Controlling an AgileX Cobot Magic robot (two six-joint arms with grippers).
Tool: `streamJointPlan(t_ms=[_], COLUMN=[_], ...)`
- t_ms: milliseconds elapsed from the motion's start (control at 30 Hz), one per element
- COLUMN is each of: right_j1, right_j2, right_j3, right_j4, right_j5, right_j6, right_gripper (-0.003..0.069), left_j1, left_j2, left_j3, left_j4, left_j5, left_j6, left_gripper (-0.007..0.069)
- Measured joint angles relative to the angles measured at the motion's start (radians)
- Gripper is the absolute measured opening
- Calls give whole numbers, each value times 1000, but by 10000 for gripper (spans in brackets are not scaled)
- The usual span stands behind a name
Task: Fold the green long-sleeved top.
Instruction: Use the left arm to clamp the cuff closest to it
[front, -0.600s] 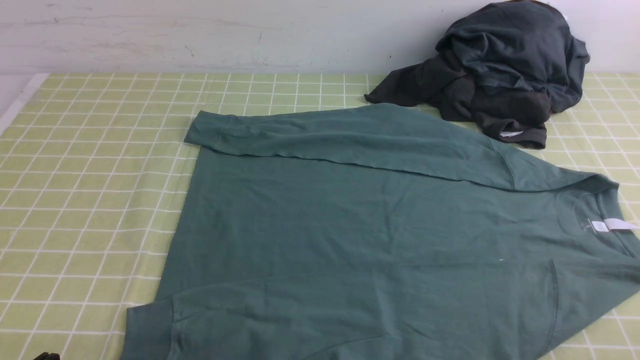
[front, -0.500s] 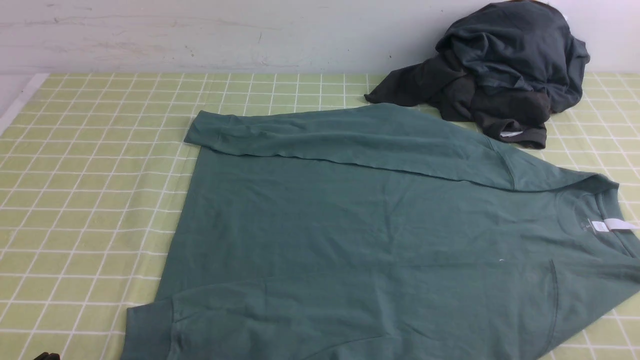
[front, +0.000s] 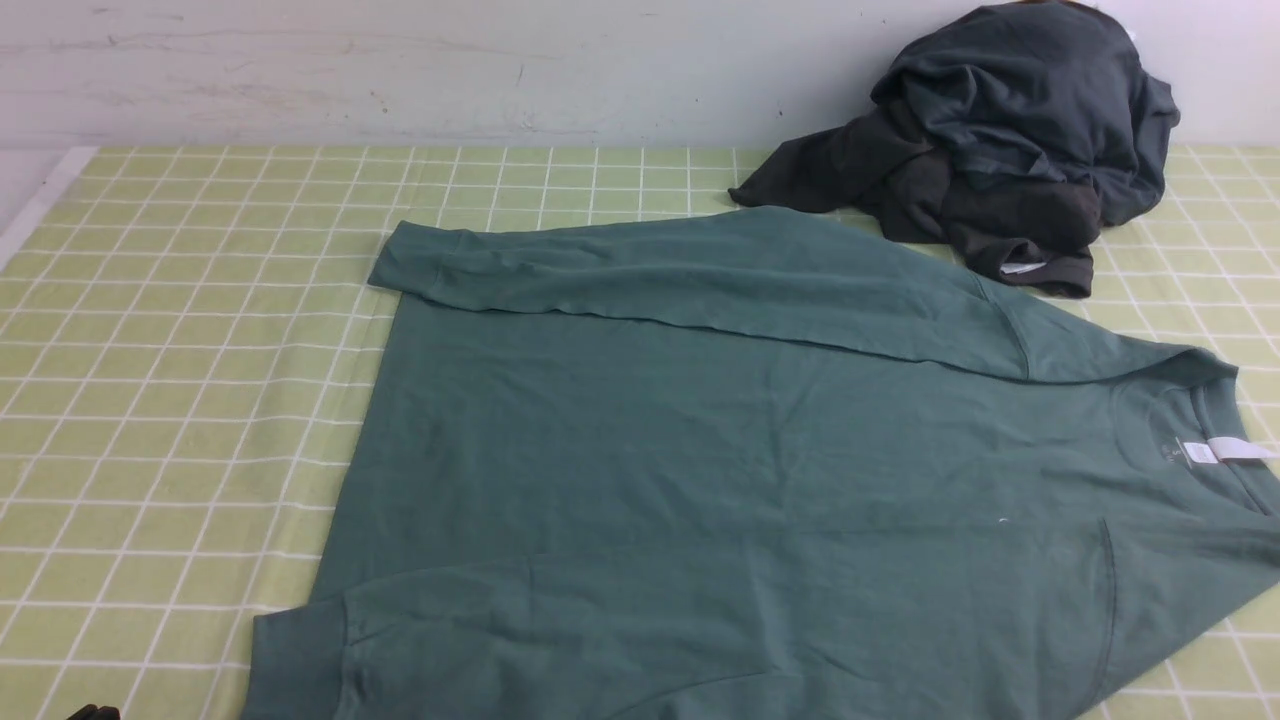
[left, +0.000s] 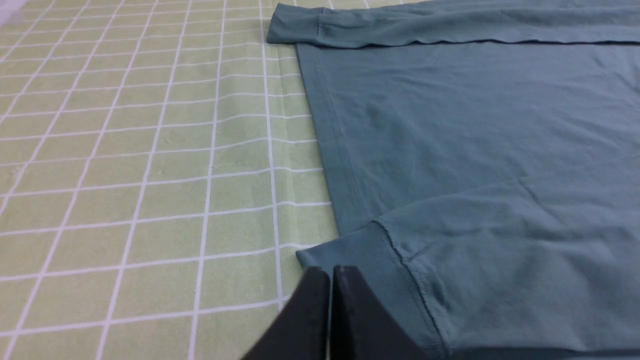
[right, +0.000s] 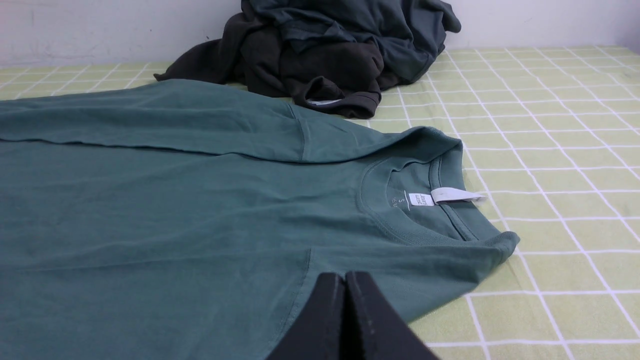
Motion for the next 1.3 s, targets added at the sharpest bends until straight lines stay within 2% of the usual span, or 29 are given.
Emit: streamJointPlan(t_ms=[300,500,733,933,1000,1033,1100,1167,1200,1233,1267,1300], right_j1=[0,0,0,0,0,0,0,0,0,0,0,0], right_j2=[0,0,0,0,0,0,0,0,0,0,0,0], right_j3=[0,0,2,3,3,3,3,3,3,3,3,3], right_j4=[0,-4,-104,-143,-146,-146,-154,-156,-160,-160,-160,-160], right_j5=[0,0,-43,-382,-557,-576,-778,-838,-892,-903,-945,-975], right_j6=[0,0,0,20,66,77,145,166,184,185,187,184], right_gripper=[-10,-10,-10,-10,-10,-10,-10,-10,-10,-10,-10,-10], left_j1=[0,0,0,0,0,0,0,0,0,0,0,0], left_j2=[0,0,0,0,0,0,0,0,0,0,0,0], left_j3=[0,2,5,5,5,5,5,5,5,5,5,-1], left_j4=[0,42,66,67,69,69,70,70,70,69,52,43], left_j5=[-1,-22,-132,-367,-491,-503,-665,-747,-858,-872,-983,-1017], left_j6=[8,8,8,8,14,16,27,24,2,-2,-42,-66], left_gripper=[-3,-3,-3,-3,-3,-3,-3,-3,-3,-3,-3,-3])
